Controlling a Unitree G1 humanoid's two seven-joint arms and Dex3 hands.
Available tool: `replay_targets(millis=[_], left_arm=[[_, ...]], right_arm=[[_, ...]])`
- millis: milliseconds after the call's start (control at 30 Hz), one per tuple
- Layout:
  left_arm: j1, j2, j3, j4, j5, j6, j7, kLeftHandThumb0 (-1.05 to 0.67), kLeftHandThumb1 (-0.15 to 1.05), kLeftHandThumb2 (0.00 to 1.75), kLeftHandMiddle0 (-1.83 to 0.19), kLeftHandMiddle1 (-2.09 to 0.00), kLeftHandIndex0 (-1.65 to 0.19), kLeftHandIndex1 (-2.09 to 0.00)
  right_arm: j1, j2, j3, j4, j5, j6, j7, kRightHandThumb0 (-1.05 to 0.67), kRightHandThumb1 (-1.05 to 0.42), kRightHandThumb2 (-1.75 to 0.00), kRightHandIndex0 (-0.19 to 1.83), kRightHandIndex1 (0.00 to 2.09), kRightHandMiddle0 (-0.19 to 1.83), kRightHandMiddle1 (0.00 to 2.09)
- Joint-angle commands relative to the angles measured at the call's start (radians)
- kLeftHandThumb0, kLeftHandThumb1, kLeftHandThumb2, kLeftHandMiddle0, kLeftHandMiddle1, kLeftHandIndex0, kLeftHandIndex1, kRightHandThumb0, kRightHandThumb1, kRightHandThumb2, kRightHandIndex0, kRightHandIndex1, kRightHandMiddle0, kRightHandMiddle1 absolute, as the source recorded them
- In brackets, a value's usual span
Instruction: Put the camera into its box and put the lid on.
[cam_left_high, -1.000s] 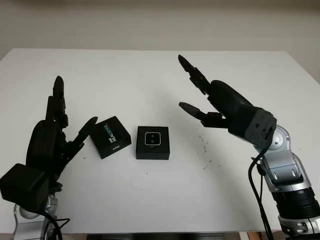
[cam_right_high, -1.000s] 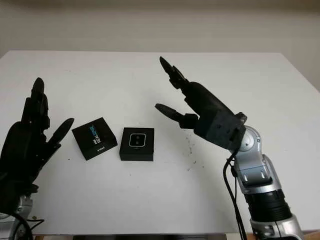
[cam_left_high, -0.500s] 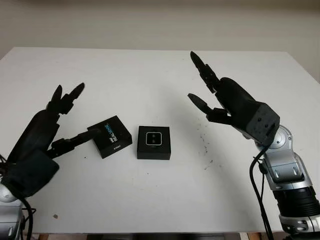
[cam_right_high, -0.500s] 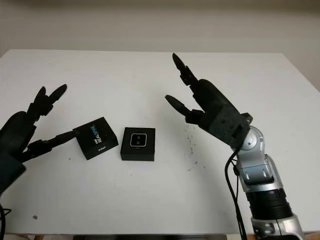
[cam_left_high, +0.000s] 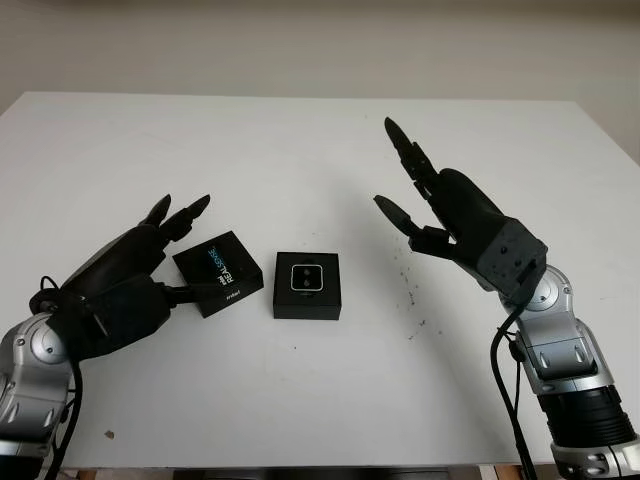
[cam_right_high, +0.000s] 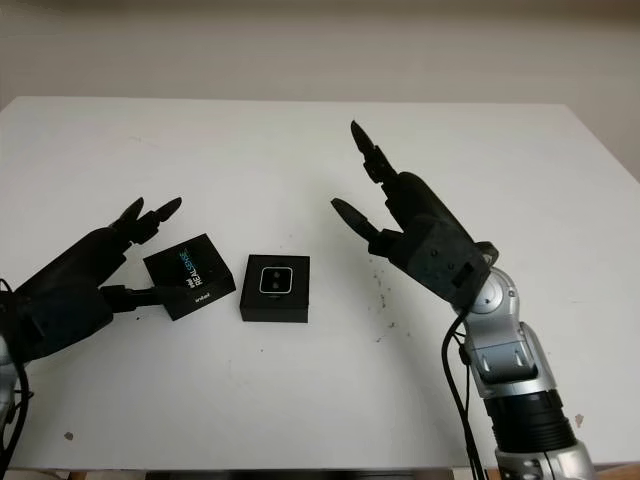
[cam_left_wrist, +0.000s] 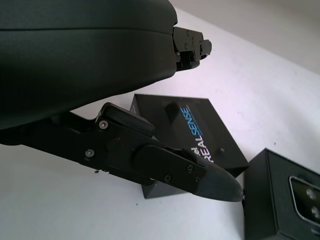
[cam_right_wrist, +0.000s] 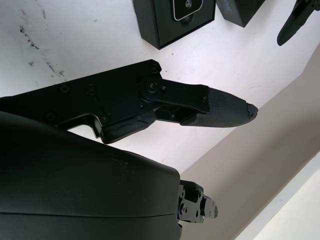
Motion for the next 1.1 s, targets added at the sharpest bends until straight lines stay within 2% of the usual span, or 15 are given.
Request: replay_targets(millis=[0,167,367,833,1067], left_arm=[[-0.028,0.018,-0.016,0.006,0.000,0.001,-0.015,-0.92,1.00,0.05,0.04,-0.01,0.14,-0.02],[-0.046,0.026,-0.041,0.028,0.001,-0.015,-0.037,-0.94,0.99,0.05,0.10,-0.02,0.15,-0.03],[-0.048,0.016,-0.064,0.069,0.011,-0.061,-0.013,-0.94,0.98,0.05,0.12,-0.04,0.15,-0.04],[-0.082,0.012,-0.097,0.180,0.068,-0.184,0.101,-0.77,0.95,0.05,0.03,-0.07,0.05,-0.08],[-0.108,0.013,-0.110,0.210,0.096,-0.181,0.107,-0.74,0.93,0.05,0.01,-0.07,0.04,-0.07]], right_arm=[[0.004,0.000,-0.006,-0.013,-0.002,-0.005,-0.009,-0.67,-1.05,-0.59,-0.08,0.07,-0.09,0.06],[0.009,0.001,-0.007,-0.025,-0.006,0.013,-0.018,-0.67,-1.05,-0.59,-0.07,0.07,-0.08,0.06],[0.010,0.007,-0.006,-0.032,-0.003,0.030,-0.018,-0.68,-1.05,-0.59,-0.07,0.06,-0.07,0.06],[0.021,0.000,-0.007,-0.034,-0.012,0.029,-0.023,-0.69,-1.05,-0.60,-0.06,0.06,-0.07,0.06],[0.024,-0.002,-0.009,-0.040,-0.018,0.034,-0.023,-0.69,-1.05,-0.60,-0.06,0.06,-0.07,0.05]])
